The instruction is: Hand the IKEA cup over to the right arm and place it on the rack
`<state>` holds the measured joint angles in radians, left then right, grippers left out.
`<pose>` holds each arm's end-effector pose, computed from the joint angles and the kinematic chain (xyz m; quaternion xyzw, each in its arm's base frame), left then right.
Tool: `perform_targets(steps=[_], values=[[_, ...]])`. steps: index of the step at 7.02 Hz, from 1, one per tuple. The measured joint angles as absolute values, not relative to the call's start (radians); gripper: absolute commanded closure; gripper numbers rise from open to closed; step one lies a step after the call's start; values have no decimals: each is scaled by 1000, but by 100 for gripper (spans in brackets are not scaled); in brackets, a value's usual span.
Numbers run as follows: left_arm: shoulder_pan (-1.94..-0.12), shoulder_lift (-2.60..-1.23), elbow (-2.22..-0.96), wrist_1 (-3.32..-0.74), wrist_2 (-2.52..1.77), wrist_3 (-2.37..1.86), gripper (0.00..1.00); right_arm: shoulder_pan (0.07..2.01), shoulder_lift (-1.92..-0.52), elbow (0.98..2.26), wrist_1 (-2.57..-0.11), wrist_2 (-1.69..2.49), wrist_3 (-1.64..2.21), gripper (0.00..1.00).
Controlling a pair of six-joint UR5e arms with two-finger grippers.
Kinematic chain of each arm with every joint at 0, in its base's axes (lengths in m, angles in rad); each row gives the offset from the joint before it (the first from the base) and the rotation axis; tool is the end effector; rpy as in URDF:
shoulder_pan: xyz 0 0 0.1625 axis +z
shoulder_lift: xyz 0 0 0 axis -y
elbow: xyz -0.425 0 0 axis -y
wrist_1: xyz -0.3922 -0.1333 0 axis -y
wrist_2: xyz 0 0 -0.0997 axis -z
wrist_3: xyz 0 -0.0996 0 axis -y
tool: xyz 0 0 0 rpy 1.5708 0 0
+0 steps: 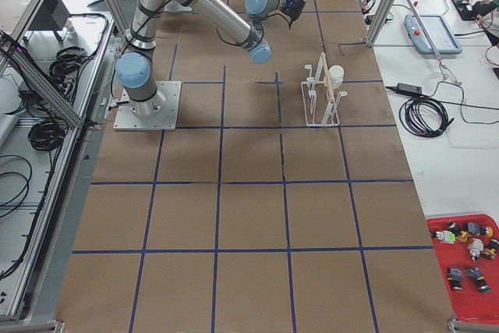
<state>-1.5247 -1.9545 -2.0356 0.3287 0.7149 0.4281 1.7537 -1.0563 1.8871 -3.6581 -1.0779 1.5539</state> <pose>-0.1841 -0.5336 0.3164 -0.3538 -0.7332 0.5280 0.2418 0.2843 -0.5452 0.3105 0.3857 0.6981 -0.2176 0.5626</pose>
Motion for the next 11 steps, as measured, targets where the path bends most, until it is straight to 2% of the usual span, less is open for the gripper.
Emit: perform_targets(steps=[11], values=[[-1529, -1956, -2038, 330, 714, 428, 99, 1811, -992, 1792, -3645, -1081, 1629, 1]])
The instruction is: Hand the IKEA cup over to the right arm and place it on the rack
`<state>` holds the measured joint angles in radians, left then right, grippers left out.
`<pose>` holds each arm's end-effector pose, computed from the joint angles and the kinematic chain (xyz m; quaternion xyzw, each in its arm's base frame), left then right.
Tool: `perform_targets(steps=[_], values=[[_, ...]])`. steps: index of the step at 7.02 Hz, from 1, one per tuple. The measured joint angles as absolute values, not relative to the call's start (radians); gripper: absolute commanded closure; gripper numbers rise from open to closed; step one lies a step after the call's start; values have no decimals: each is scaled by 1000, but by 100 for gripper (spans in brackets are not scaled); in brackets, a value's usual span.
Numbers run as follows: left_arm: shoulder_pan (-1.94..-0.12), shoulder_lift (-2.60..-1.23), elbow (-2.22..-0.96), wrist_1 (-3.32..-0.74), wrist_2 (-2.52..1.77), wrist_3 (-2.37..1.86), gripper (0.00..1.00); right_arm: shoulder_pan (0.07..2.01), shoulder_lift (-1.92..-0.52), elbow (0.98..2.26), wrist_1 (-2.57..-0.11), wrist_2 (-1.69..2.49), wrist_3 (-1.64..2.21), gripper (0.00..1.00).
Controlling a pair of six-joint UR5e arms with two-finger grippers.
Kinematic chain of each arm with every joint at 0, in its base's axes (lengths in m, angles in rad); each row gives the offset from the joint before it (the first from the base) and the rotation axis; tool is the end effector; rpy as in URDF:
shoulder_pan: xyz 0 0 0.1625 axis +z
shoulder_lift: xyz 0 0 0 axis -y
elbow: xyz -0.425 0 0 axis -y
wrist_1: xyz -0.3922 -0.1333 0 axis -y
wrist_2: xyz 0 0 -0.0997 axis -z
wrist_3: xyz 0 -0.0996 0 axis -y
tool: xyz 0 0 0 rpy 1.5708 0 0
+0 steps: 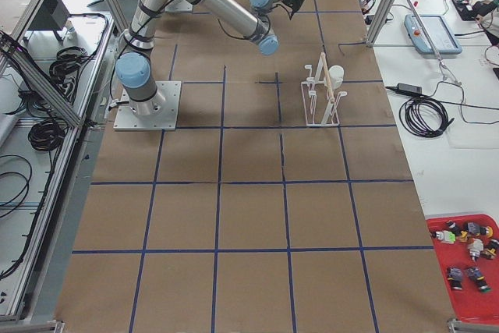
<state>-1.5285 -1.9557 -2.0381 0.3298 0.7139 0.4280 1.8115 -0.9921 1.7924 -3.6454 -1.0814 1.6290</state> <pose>-0.1862 -0.5324 0.3150 -0.3550 -0.7330 0.5265 0.2437 0.3224 -0.5580 0.3065 0.3881 0.6916 -0.1862 0.5800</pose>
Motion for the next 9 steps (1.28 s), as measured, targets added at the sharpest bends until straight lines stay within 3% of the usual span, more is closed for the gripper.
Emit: perform_targets(steps=[2, 3, 5, 6, 9], values=[[-1530, -1956, -2039, 330, 713, 428, 99, 1812, -981, 1791, -3645, -1081, 1629, 1], [-1531, -1956, -2039, 330, 713, 427, 99, 1812, -980, 1790, -3645, -1081, 1629, 6], [-1532, -1956, -2039, 330, 713, 427, 99, 1812, -979, 1790, -3645, -1079, 1629, 38], [-1532, -1956, -2039, 329, 713, 426, 99, 1812, -980, 1789, -3645, -1073, 1629, 48], [-1532, -1954, -2038, 329, 714, 426, 96, 1812, -979, 1775, -3645, -1063, 1630, 58]])
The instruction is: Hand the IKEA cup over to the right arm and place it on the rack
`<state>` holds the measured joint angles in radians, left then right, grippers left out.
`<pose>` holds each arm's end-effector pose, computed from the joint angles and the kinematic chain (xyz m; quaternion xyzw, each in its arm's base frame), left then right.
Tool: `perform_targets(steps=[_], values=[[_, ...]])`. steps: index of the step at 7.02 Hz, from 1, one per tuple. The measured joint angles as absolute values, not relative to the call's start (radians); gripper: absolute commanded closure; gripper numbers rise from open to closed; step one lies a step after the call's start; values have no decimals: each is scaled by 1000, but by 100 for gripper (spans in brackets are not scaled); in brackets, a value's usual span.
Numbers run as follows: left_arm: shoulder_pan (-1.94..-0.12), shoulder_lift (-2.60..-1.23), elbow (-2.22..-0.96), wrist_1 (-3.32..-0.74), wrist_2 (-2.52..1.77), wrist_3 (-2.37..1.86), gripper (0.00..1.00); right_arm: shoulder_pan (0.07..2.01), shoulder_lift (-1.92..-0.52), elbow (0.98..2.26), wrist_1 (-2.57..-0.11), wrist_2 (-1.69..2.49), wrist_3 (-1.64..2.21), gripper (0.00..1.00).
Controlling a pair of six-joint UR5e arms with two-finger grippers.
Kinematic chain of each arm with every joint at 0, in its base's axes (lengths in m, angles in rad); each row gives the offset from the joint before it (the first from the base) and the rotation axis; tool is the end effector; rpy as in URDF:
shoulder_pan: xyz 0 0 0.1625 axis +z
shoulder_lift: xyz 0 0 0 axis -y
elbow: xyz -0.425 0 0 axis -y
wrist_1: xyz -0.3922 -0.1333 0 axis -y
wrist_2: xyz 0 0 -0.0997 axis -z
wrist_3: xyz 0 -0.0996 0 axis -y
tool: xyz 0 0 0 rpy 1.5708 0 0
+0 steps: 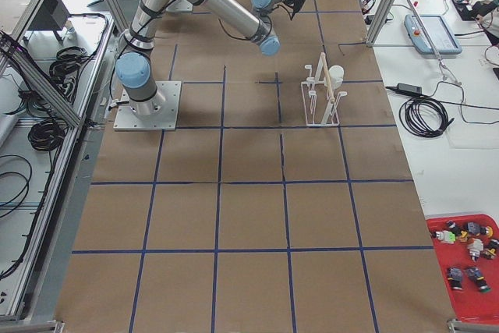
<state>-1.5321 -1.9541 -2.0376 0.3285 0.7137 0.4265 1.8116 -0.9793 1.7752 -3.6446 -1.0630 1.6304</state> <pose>-0.1882 -0.5316 0.3159 -0.3559 -0.7324 0.5262 0.2450 0.3252 -0.5622 0.3054 0.3824 0.6928 -0.1802 0.5843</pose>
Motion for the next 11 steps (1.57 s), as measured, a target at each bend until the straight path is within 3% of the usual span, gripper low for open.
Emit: perform_targets(steps=[1, 2, 3, 4, 8, 11], values=[[-1532, -1954, -2038, 328, 714, 426, 80, 1812, -979, 1773, -3645, -1062, 1631, 59], [-1532, -1954, -2037, 328, 715, 426, 38, 1812, -979, 1772, -3645, -1062, 1632, 59], [-1533, -1953, -2035, 328, 716, 427, 17, 1812, -980, 1771, -3645, -1061, 1632, 59], [-1532, -1952, -2031, 328, 717, 427, 12, 1812, -980, 1771, -3645, -1062, 1631, 59], [-1505, -1922, -2049, 321, 714, 426, 12, 1810, -979, 1771, -3645, -1061, 1631, 61], [-1341, -1774, -2211, 305, 707, 428, 12, 1785, -966, 1730, -3645, -1057, 1624, 67]])
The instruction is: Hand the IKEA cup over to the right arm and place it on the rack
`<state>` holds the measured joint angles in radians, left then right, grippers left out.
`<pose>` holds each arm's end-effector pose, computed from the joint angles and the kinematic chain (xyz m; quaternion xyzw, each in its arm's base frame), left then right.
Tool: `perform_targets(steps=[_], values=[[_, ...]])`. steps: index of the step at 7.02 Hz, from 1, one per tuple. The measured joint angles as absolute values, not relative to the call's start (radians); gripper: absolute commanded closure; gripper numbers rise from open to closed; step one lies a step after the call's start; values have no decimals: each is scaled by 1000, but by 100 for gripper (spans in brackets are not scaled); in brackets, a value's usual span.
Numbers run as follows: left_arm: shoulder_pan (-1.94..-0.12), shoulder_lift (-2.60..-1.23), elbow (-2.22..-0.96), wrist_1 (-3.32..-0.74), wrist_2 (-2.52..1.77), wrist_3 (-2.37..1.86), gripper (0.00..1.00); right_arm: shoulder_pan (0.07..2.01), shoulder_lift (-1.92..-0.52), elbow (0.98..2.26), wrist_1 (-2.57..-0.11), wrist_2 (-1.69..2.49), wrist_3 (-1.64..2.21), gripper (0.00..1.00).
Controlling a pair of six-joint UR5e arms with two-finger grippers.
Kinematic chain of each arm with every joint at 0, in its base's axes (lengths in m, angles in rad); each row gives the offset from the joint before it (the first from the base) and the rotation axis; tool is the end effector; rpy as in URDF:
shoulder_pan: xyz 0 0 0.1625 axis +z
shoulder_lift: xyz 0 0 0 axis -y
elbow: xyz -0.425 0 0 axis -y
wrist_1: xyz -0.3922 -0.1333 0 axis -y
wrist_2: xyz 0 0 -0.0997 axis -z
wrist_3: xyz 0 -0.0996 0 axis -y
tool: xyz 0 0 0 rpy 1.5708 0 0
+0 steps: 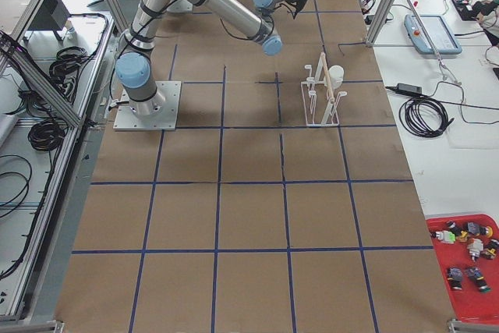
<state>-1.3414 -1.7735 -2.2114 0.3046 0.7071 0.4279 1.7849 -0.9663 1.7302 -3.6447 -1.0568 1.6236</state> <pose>-0.1005 -0.4887 0.3383 -0.2838 -0.7656 0.5417 0.1999 0.3129 -0.5811 0.3148 0.3789 0.6846 -0.1972 0.5906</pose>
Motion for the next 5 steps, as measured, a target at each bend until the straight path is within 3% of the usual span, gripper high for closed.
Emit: perform_targets(steps=[3, 5], values=[[-1285, -1686, -2239, 154, 761, 429, 9, 1673, -961, 1690, -3643, -964, 1517, 69], [-1297, -1569, -2167, -202, 947, 430, 4, 1616, -969, 1695, -3642, -916, 1439, 72]])
